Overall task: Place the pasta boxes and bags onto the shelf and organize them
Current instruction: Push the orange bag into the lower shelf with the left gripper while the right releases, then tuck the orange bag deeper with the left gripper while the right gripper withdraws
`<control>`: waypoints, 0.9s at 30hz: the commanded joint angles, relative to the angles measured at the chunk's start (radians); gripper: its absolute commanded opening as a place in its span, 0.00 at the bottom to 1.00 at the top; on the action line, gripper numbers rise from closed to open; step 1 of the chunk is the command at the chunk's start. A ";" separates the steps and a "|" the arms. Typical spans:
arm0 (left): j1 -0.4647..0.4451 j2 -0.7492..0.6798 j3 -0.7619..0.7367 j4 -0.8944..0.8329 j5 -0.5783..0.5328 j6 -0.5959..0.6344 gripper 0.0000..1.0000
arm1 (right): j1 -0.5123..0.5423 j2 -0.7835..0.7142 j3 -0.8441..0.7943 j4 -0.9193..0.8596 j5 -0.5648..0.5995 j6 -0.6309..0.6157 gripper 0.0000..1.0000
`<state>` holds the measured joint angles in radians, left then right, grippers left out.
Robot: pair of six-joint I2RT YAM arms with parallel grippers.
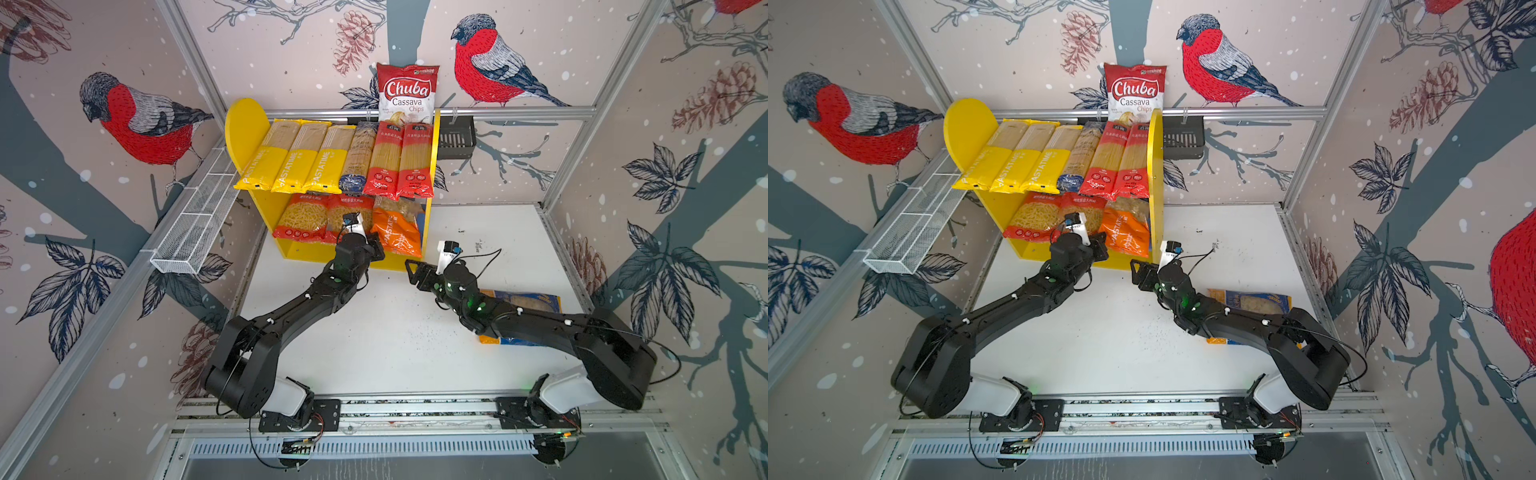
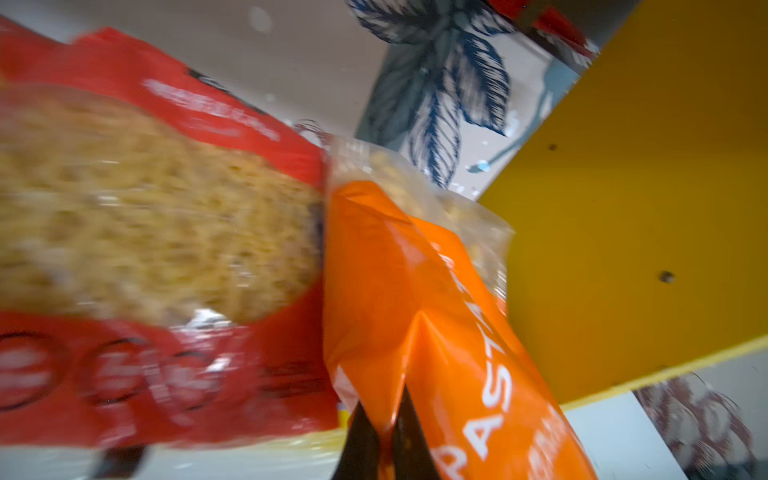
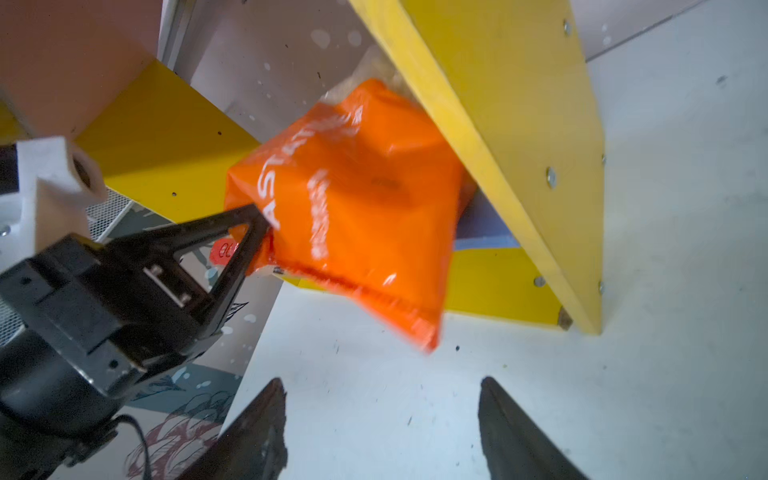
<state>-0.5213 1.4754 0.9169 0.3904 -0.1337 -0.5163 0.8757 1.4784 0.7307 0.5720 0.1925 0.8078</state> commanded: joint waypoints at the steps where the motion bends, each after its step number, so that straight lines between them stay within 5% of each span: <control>1: -0.025 0.032 0.028 0.073 0.028 0.020 0.00 | -0.001 -0.006 -0.006 0.059 -0.039 0.069 0.71; 6: -0.025 0.056 0.004 0.090 0.030 0.025 0.00 | -0.007 -0.026 -0.008 0.027 -0.032 0.046 0.66; 15: -0.021 0.181 0.198 0.015 0.149 0.071 0.00 | -0.023 -0.072 -0.094 0.005 -0.009 0.074 0.62; 27: 0.030 0.067 -0.011 -0.055 0.171 0.058 0.00 | -0.034 -0.080 -0.117 0.000 -0.034 0.066 0.57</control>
<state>-0.5106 1.5524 0.9119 0.3935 -0.0284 -0.4614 0.8391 1.3956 0.6083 0.5598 0.1734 0.8700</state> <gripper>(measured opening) 0.075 0.576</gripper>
